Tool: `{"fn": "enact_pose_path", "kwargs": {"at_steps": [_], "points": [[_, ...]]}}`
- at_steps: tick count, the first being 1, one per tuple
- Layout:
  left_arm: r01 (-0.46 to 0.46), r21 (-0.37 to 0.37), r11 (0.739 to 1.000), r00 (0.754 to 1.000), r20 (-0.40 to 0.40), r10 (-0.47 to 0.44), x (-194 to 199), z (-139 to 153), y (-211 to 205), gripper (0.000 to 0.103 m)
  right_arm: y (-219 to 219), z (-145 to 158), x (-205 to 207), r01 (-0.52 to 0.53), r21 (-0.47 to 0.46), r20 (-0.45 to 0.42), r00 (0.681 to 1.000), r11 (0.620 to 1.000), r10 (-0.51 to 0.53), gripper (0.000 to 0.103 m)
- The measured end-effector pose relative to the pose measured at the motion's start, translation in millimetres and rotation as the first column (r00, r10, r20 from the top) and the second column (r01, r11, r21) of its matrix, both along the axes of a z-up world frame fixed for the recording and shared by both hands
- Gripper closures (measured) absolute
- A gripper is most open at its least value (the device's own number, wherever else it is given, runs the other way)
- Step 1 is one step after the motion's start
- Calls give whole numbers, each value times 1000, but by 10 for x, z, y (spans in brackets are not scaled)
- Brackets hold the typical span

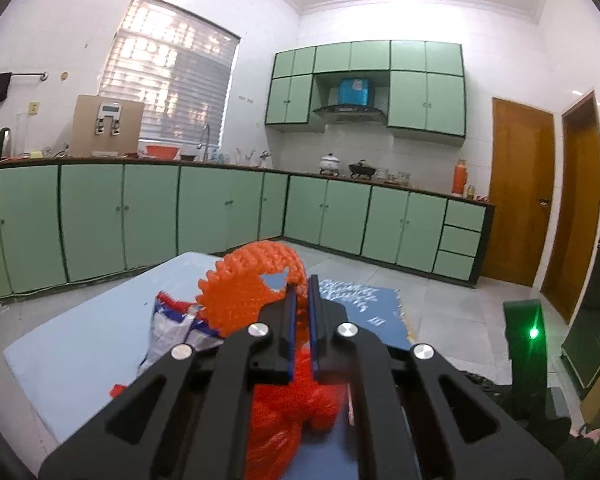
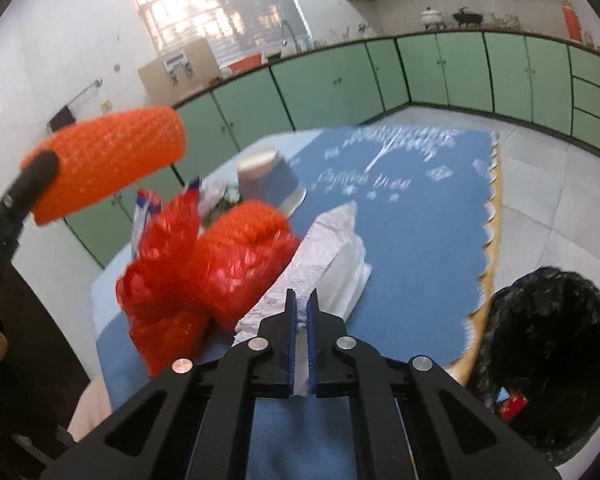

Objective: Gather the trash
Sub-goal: 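Grasp the orange foam net with the left gripper while the right grasps tissue, then move both grippers over the bin and release the net and tissue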

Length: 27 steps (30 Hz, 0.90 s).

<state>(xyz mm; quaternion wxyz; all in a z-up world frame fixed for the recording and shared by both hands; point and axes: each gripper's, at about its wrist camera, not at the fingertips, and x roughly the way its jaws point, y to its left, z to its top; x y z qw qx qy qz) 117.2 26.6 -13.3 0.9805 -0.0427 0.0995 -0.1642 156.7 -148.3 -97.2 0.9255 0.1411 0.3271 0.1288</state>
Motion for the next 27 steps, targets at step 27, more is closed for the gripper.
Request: {"fn": "enact_pose_path", "kwargs": {"at_steps": [27], "points": [[497, -69, 865, 817, -298, -493, 352, -981, -2510, 99, -2687, -378, -557, 462, -46, -62, 883, 885, -465, 98]]}}
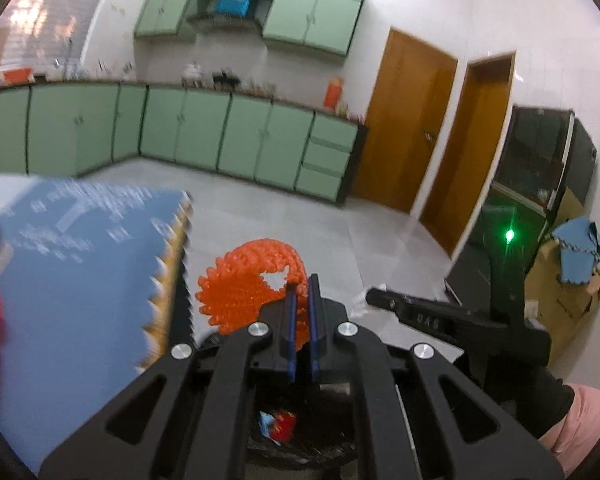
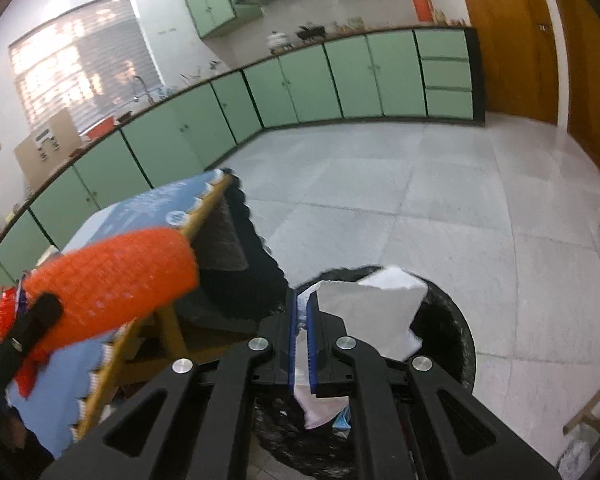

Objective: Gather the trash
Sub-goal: 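Move both grippers over the bin and release the net and tissue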

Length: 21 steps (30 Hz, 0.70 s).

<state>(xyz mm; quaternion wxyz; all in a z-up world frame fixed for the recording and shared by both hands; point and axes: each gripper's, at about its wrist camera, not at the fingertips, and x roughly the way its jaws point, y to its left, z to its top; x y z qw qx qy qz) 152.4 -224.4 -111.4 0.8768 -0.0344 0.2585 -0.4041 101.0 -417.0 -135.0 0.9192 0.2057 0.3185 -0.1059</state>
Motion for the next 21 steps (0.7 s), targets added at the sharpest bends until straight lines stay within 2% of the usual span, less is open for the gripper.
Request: {"fn": "enact_pose_path", "kwargs": {"at_steps": [4, 8, 10, 11, 15, 18, 21], "points": [[23, 61, 998, 997, -73, -19, 127, -334, -261, 99, -250, -237, 63, 12, 46, -37, 999, 999, -11, 98], [58, 123, 991, 988, -152, -39, 273, -633, -474, 97, -426, -421, 76, 16, 97, -69, 998, 995, -9, 91], [71, 146, 987, 980, -193, -42, 337, -750, -555, 89, -468, -435, 59, 24, 101, -68, 998, 995, -17, 86], [74, 150, 986, 978, -207, -42, 357, -785, -573, 78, -492, -434, 51, 29, 103, -64, 998, 994, -22, 84], [69, 143, 987, 978, -207, -39, 377, -772, -556, 61, -515, -355, -24, 46, 103, -33, 999, 994, -43, 81], [58, 123, 991, 978, -206, -31, 348, -701, -528, 61, -456, -246, -91, 47, 82, -11, 999, 996, -46, 77], [14, 80, 997, 986, -165, -1, 280, -420, -323, 59, -325, -57, -172, 39, 56, 25, 999, 998, -40, 69]]}}
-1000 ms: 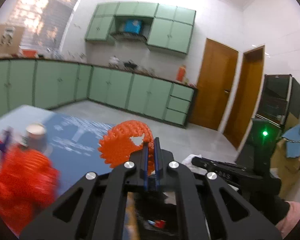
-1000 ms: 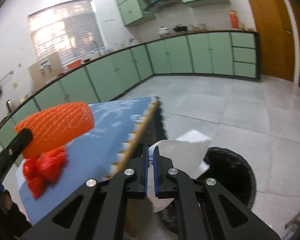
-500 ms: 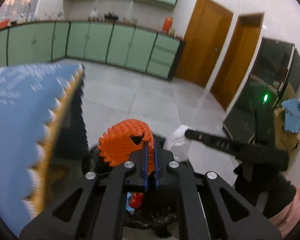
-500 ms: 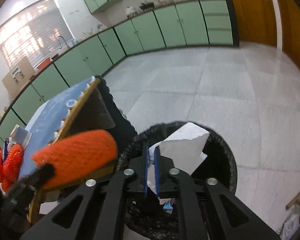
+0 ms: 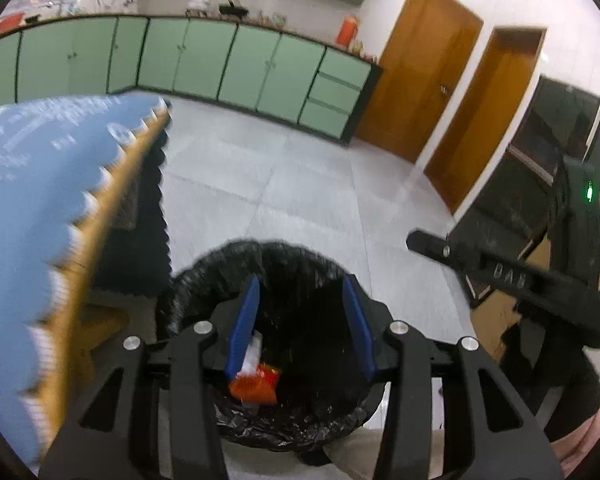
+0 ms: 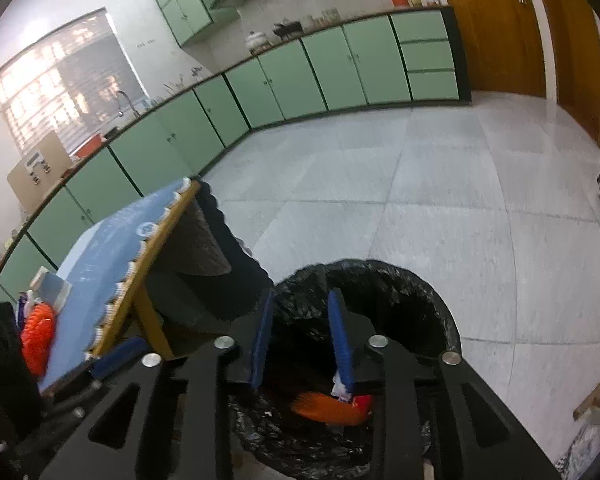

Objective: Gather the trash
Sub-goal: 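Move both grippers over the bin and release the net and tissue, then grasp a red plastic bag with each gripper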

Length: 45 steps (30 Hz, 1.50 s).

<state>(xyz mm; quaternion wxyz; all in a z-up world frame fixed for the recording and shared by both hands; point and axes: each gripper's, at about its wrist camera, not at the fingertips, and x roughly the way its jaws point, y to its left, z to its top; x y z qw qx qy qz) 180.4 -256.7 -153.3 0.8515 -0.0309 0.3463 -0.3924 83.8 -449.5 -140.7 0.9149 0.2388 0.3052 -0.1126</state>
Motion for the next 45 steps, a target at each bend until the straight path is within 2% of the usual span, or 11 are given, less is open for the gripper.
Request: {"fn": "enact_pose_path", "kwargs": {"at_steps": [4, 6, 9, 11, 14, 18, 22, 27, 38, 41, 45], "points": [[-78, -30, 996, 987, 140, 81, -202, 453, 414, 47, 284, 315, -76, -18, -45, 59, 998, 999, 21, 50], [-133, -32, 991, 969, 207, 137, -333, 638, 674, 39, 492, 481, -95, -31, -89, 88, 995, 996, 39, 37], [-236, -36, 971, 931, 279, 236, -497, 865, 1136, 28, 847, 713, -82, -70, -138, 131, 987, 988, 88, 25], [-299, -27, 954, 910, 293, 293, -550, 979, 1453, 28, 1090, 823, -43, -105, -158, 152, 980, 982, 129, 20], [-396, -17, 918, 870, 311, 381, -626, 1093, 1913, 25, 1479, 936, 35, -151, -188, 178, 966, 970, 185, 9], [-522, 10, 853, 800, 353, 485, -727, 1197, 2449, 22, 2065, 963, 203, -254, -197, 191, 937, 947, 291, 7], [-597, 37, 802, 758, 354, 548, -763, 1169, 2824, 22, 2555, 869, 361, -344, -182, 178, 910, 921, 375, 7], [-642, 44, 766, 727, 352, 589, -823, 1132, 3143, 22, 3070, 651, 550, -434, -177, 138, 878, 883, 459, 15], [-703, 71, 708, 682, 351, 642, -732, 950, 3429, 22, 3554, 305, 879, -519, -145, 47, 847, 842, 530, 27], [-701, 70, 710, 687, 334, 645, -693, 905, 3452, 22, 3633, 272, 953, -553, -138, 19, 828, 822, 560, 43], [-697, 75, 713, 696, 311, 647, -660, 838, 3461, 22, 3671, 267, 967, -604, -115, 35, 791, 789, 611, 76]]}}
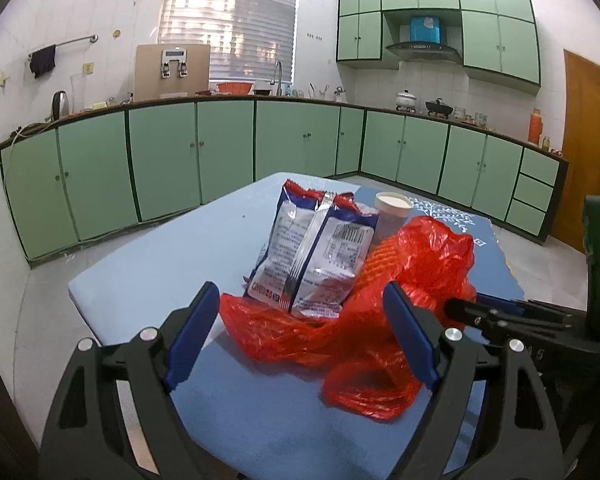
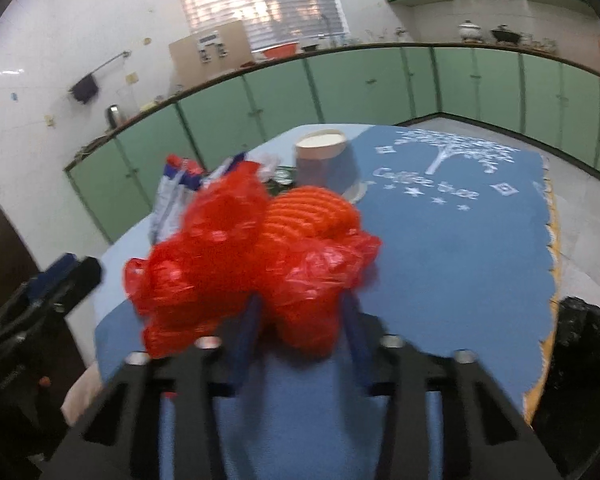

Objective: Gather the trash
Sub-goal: 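Grasp a red plastic bag with each gripper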

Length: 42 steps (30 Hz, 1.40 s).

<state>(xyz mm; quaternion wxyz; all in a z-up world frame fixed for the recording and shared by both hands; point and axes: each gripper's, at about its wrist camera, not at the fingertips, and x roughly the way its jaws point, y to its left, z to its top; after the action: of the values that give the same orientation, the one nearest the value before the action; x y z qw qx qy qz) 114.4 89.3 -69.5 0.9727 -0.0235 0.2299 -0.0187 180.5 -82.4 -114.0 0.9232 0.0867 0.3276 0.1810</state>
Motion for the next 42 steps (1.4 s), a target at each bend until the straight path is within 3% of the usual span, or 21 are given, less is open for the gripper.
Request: {"fn": "enact_pose_path", "kwargs": {"at_steps": [2, 6, 12, 16, 24, 34, 36, 42], "points": [[-1, -10, 1000, 1000, -6, 1, 4, -11, 10, 22, 20, 17, -27, -8, -10, 11, 1000, 1000, 8, 85], [19, -10, 1000, 1000, -3, -19, -23, -6, -32, 22, -52, 91, -125, -8, 11, 30, 1000, 1000, 8, 92], [85, -4, 996, 996, -4, -85, -47, -3, -207, 22, -353, 323, -335, 30, 58, 75, 997, 998, -34, 93], [122, 7, 993, 993, -11, -121, -2, -32, -354, 22, -595, 408, -460, 87, 37, 90, 992, 996, -90, 93], [176, 22, 984, 983, -62, -174, 193, -194, -562, 38, -1076, 362, -558, 215, -14, 89, 973, 976, -213, 93], [242, 15, 970, 959, -158, -237, 230, -458, -754, 38, -1308, 254, -600, 266, -4, 74, 961, 964, -265, 93], [245, 18, 969, 955, -178, -238, 256, -504, -778, 50, -1318, 235, -605, 266, 0, 72, 961, 964, -265, 93], [248, 3, 969, 955, -168, -244, 182, -473, -844, 65, -1380, 226, -638, 281, 6, 69, 957, 960, -281, 93]]}}
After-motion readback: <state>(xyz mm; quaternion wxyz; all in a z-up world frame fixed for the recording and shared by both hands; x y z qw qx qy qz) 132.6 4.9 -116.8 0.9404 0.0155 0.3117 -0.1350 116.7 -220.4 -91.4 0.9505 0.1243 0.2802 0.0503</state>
